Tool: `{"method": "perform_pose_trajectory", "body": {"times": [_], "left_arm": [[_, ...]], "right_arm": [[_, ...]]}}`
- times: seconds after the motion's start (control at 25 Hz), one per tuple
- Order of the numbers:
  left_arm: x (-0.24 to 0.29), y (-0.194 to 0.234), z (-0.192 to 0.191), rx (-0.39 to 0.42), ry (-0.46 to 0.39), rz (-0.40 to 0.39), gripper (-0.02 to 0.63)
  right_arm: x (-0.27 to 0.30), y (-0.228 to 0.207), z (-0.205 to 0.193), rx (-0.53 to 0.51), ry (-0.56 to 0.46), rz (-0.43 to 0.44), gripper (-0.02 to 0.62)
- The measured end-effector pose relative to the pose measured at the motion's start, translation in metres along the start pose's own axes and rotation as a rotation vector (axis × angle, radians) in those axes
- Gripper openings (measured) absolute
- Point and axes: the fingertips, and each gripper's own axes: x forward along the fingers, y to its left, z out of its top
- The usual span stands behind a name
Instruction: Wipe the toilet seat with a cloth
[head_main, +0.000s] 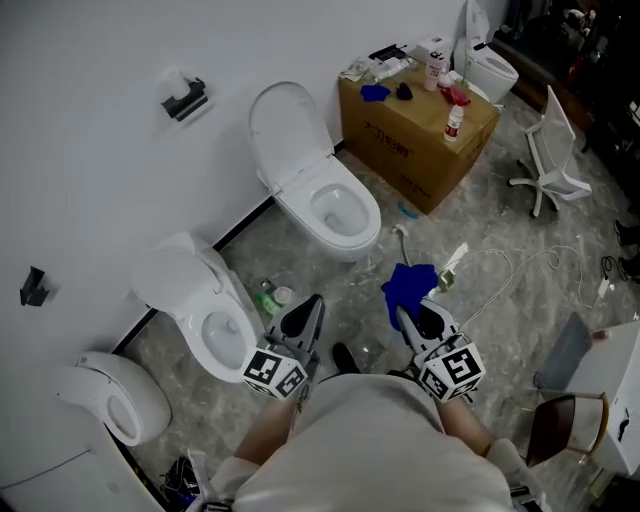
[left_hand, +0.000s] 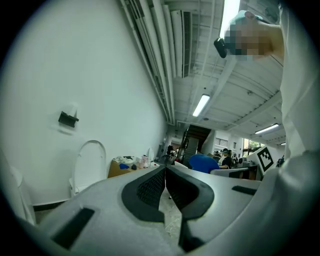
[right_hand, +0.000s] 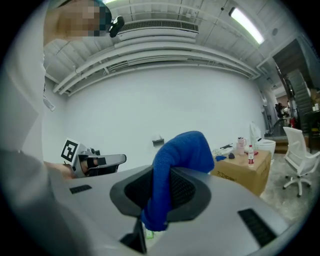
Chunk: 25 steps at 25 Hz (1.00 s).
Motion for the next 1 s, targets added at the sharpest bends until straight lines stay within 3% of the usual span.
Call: {"method": "perform_pose_trajectory", "body": {"times": [0.24,0.56,0.8,1.0], "left_arm": [[0.029,0.068,0.020,0.006,0.002,0.029,0.009],[0.093,0.126,0.005,-0.043,0.052,0.079,0.009],[0.172,0.182,0.013,-0.035,0.065,0.159,0.009],[0.228,0.225,0.029,-0.037,0.073,0.259,0.009]], "right_arm": [[0.073,-0.021,0.012,-0.022,0.017,0.002,0.054],[0.156,-0.080,0.002,0.020,0.069,0.029,0.054],[0.243,-0.142,0.006,0.028,0.125,0.113,0.054],[0.309,-0.184,0.021,0.010,0.167,0.237,0.054]]}}
